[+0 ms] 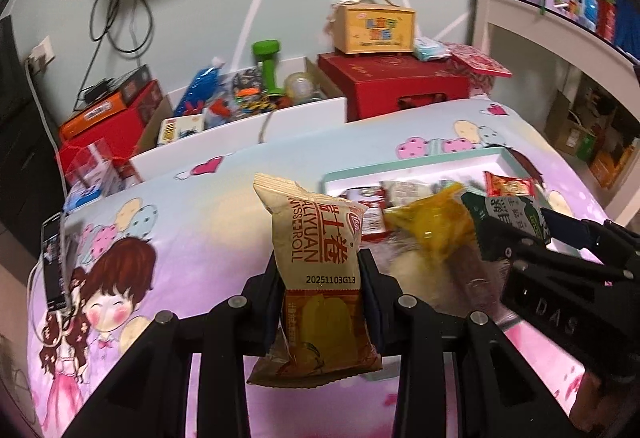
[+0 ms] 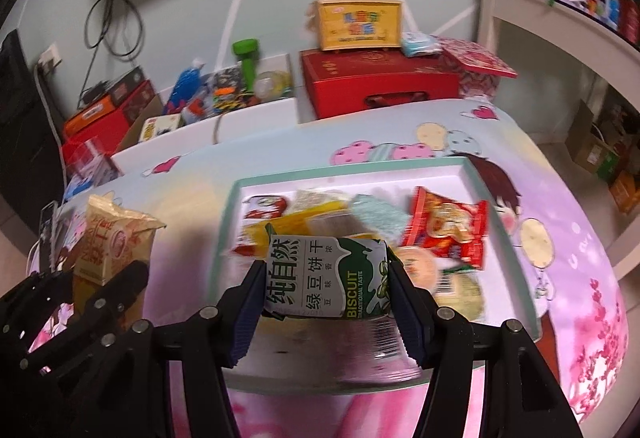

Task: Organize snacks
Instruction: 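Carry the Swiss roll bag and biscuit box over the white tray, then lower both held snacks into the tray and open both grippers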

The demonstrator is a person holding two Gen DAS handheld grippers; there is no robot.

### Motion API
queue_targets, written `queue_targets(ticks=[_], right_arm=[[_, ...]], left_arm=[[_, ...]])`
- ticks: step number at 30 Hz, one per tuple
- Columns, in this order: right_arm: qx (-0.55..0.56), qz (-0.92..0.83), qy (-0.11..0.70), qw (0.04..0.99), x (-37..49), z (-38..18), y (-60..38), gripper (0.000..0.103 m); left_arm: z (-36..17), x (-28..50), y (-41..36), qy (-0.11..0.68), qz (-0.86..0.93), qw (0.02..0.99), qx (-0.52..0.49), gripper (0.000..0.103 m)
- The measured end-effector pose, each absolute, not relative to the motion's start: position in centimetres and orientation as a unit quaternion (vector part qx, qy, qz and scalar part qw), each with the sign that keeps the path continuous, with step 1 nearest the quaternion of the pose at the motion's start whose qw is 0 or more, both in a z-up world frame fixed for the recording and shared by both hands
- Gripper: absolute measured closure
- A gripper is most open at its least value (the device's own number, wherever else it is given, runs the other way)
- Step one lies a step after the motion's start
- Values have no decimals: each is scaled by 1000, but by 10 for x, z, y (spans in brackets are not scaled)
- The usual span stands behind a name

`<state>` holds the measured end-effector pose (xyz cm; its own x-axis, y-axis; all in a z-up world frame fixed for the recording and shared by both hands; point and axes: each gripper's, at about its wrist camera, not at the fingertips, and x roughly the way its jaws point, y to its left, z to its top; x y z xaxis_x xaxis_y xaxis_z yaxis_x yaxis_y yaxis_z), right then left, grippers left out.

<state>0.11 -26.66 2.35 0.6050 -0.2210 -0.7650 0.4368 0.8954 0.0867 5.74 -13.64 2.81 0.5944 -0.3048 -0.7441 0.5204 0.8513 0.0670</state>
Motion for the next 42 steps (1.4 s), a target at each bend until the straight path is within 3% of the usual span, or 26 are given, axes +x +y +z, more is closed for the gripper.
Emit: queue_targets(ticks=[12,42], right_arm=[[175,-221,396,874,-17,17,-322,40],[159,-196,399,882,17,-8,-332,40]], left_arm=[[16,49,-180,394,-277,861,160,66],[-18,124,-211,437,-262,849,143,66]])
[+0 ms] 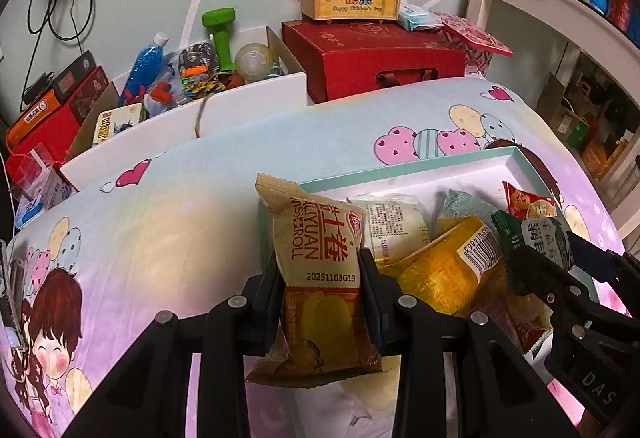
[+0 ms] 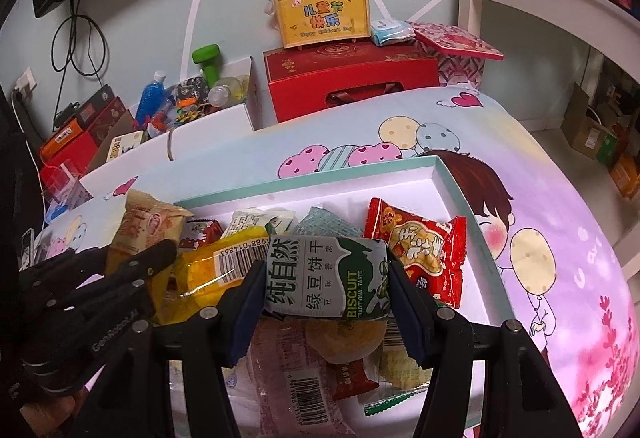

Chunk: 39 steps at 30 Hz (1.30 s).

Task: Organize snacks
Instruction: 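Lower both held snacks into the tray and open both grippers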

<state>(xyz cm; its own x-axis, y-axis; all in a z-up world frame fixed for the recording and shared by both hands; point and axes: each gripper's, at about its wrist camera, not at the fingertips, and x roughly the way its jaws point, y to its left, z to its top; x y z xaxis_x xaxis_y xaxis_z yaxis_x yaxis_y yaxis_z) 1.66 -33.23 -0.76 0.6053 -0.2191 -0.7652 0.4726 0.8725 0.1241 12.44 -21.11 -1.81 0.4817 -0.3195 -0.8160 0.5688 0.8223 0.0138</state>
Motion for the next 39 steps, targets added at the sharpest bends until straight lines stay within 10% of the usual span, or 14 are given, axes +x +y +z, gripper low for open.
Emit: queue_targets(ticks=[12,16,39], right_arm=[[158,-201,406,877,18,-10,-334,40],[159,-202,408,876,18,-11,-335,39],[148,-206,422,870,20,-15,-334,23]], left_arm=[[-19,120,-215,439,-271,844,144,65],[-15,119,-213,440,-272,845,138,43],[3,114,-179,438,-240,860,104,18]])
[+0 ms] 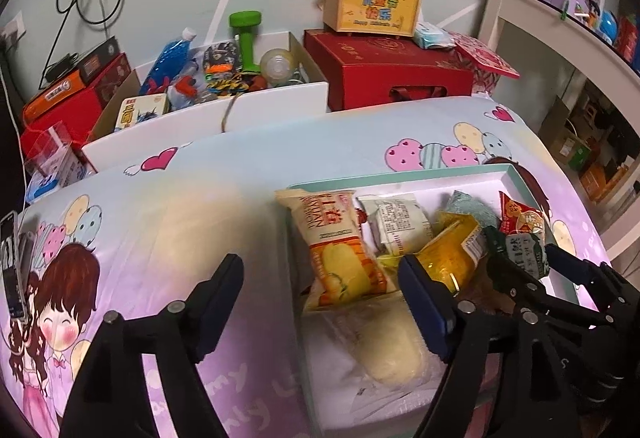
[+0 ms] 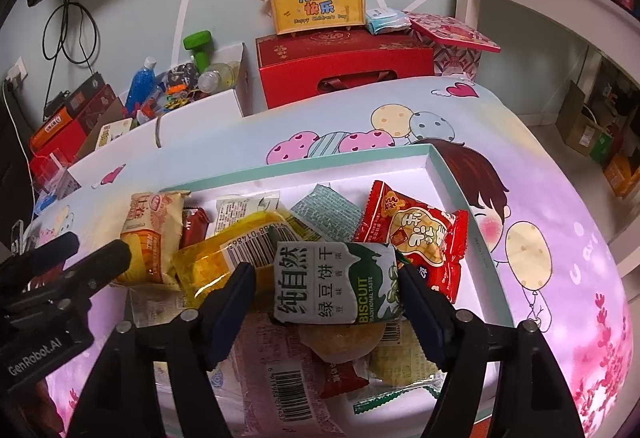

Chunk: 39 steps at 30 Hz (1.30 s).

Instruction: Organize snacks

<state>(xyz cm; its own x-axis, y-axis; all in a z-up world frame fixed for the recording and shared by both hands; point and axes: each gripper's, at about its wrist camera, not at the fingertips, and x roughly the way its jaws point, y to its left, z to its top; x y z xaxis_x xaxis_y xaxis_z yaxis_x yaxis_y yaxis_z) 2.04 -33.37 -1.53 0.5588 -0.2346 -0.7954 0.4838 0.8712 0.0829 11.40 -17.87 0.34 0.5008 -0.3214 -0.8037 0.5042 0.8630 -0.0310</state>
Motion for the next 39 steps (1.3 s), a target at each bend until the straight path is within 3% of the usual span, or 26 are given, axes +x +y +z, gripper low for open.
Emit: queue_targets(ticks=[1,9,39], right_arm=[[146,-207,422,870,20,-16,-333,16],[146,-207,419,872,20,-16,-334,0],[110,-189,409,886,8,9,-305,0]], left_arm=[[3,115,-176,438,-237,861,101,15],[-7,124,-161,446,-196,870,77,6],[7,90,-124,433,-115,890,82,4]])
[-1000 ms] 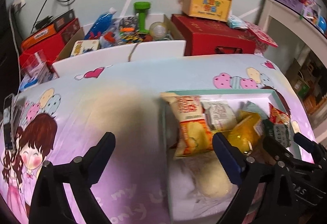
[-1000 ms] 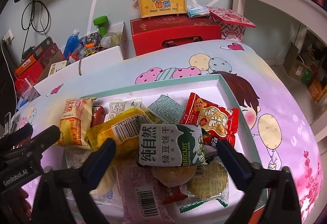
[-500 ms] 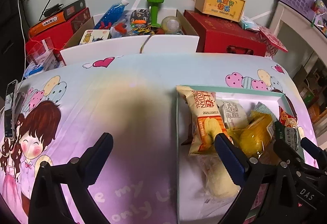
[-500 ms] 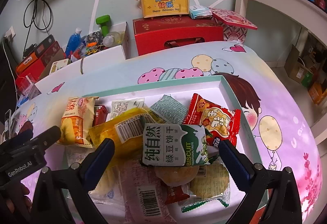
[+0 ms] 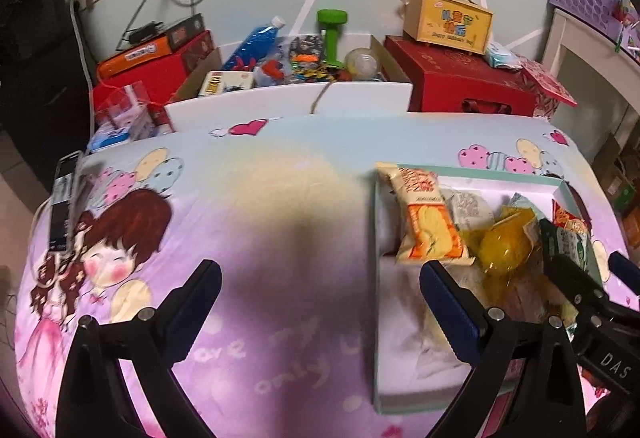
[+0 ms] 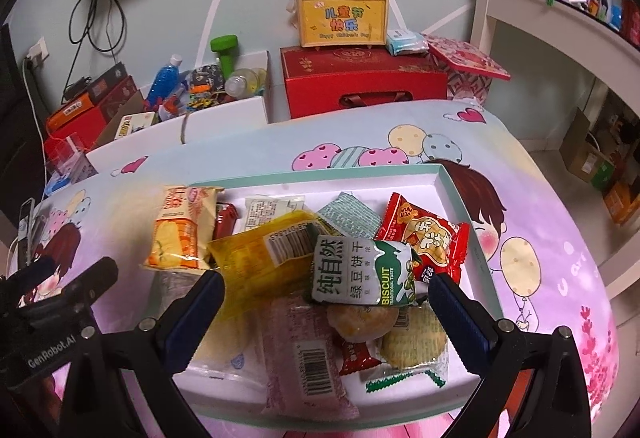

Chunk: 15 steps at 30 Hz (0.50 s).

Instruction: Organize snacks

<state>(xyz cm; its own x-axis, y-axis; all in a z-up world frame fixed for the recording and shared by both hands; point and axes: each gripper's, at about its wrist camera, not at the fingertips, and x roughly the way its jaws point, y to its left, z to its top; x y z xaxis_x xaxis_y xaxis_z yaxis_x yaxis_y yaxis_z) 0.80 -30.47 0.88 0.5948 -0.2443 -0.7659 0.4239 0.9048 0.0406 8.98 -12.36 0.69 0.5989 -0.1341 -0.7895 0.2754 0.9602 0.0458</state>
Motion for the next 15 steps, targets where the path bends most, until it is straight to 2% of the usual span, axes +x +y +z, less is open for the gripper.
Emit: queue_targets(ticks=[15], right_arm=[[95,-173,392,899,-21,24,-278,0]], left_arm=[[6,41,-76,435,-58,894,91,4]])
